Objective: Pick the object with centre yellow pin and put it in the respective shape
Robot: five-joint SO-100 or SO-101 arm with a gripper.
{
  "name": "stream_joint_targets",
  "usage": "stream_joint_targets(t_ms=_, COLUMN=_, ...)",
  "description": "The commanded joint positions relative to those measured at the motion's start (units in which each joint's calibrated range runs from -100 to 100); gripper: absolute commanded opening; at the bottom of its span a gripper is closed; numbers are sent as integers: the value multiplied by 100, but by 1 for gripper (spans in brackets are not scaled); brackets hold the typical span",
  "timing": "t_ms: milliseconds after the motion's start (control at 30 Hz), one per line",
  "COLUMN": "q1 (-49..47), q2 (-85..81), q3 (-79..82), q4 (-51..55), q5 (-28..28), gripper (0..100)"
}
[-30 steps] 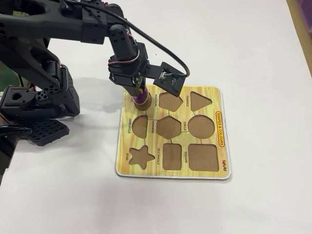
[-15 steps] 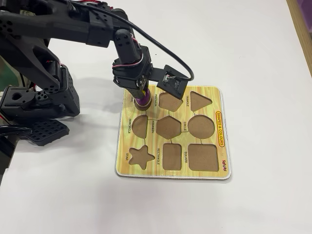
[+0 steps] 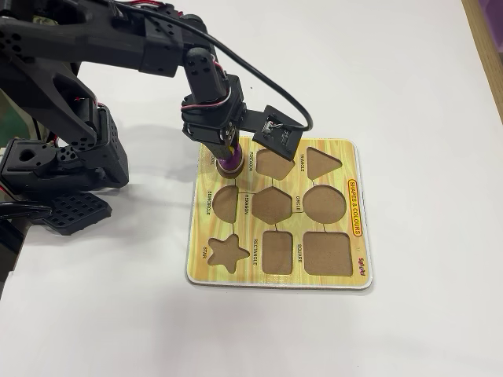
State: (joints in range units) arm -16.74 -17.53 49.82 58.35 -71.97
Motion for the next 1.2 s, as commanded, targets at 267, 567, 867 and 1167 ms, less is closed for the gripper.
stream_joint_targets(t_ms=267, q1=171, q2=-38, q3=-297, q4=-71, q5=27, gripper=1)
stream_joint_targets(t_ms=567, q1=229, q2=-72, q3=-297, q4=-105, q5=27, gripper=1)
stream_joint_targets(t_ms=867, q1=229, q2=-47, q3=-216, q4=-468, q5=27, gripper=1)
stream_joint_targets(t_ms=1167, q1=278, q2=-21, q3=-207, q4=-390, q5=32, gripper=1)
